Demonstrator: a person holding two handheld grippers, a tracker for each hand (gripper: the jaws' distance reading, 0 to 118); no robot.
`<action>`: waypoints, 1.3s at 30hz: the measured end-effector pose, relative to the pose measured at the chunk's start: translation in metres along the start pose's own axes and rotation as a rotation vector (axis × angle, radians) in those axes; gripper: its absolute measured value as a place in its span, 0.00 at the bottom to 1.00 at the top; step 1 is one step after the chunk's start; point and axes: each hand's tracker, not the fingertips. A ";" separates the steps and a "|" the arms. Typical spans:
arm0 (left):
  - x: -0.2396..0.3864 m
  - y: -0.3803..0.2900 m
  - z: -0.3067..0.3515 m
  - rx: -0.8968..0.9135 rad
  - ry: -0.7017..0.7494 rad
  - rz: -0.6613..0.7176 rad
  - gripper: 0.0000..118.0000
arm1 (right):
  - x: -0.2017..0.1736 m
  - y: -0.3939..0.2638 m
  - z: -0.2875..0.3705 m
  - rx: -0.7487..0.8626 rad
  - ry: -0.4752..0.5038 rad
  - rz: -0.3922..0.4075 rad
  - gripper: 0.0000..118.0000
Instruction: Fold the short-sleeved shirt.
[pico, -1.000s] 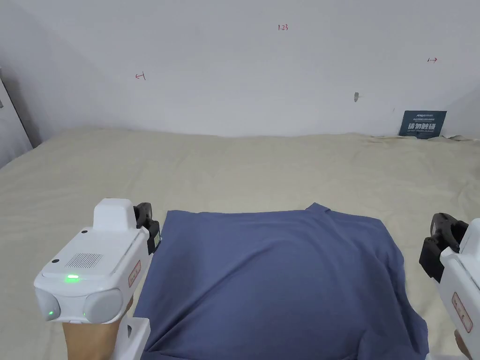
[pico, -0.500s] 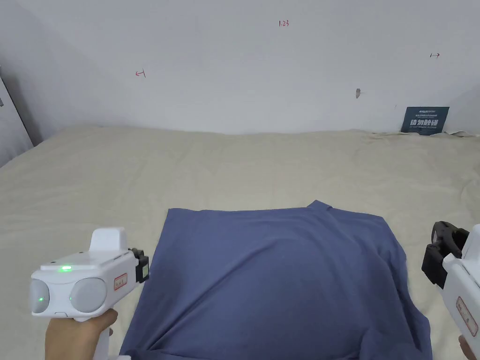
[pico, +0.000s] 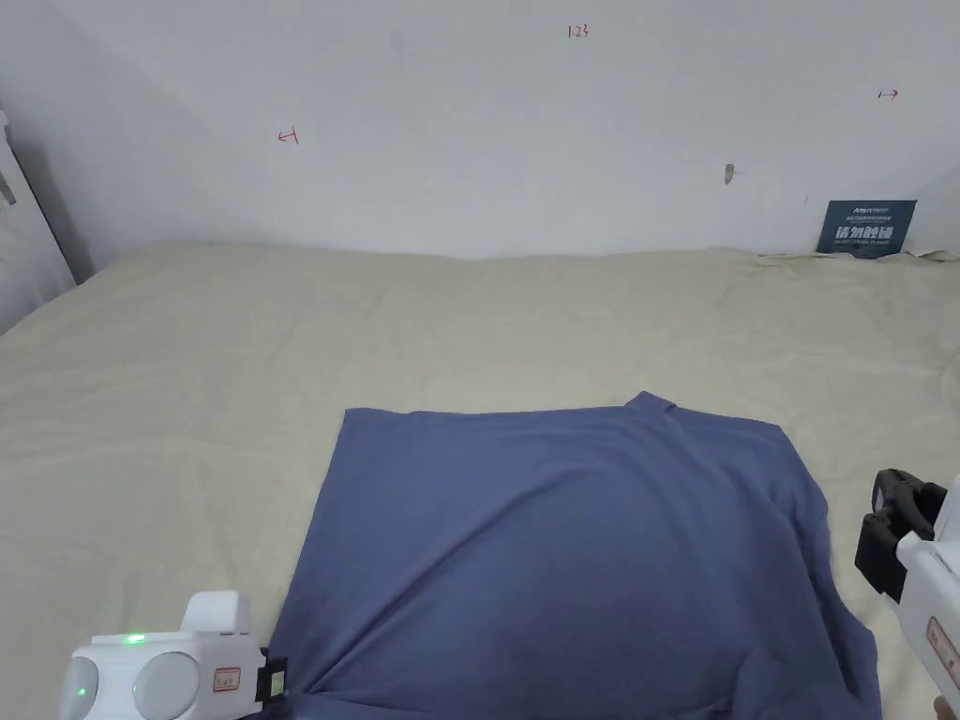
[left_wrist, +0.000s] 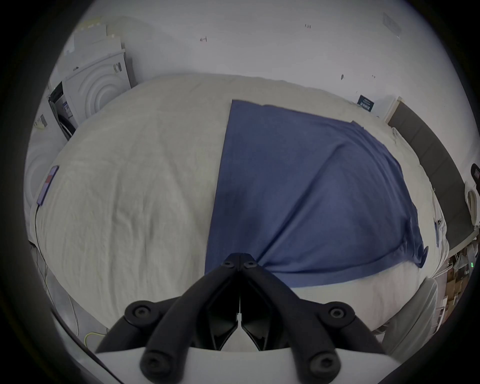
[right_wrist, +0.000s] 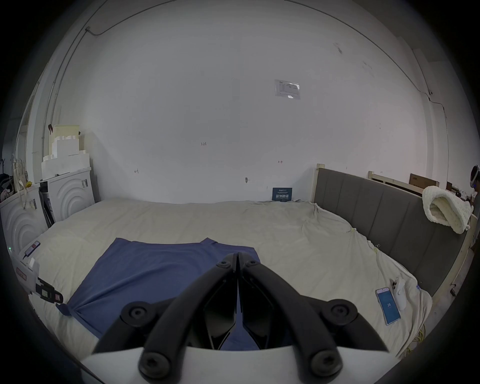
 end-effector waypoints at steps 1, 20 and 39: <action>-0.001 -0.002 0.000 -0.008 -0.002 0.005 0.32 | 0.000 -0.001 0.000 -0.005 0.002 -0.004 0.00; 0.007 -0.018 -0.028 -0.134 0.029 -0.023 0.05 | 0.022 -0.025 0.004 -0.088 -0.012 -0.041 0.01; 0.003 -0.003 0.007 -0.019 -0.062 0.027 0.01 | 0.056 -0.159 -0.030 -0.702 -0.003 -0.247 0.78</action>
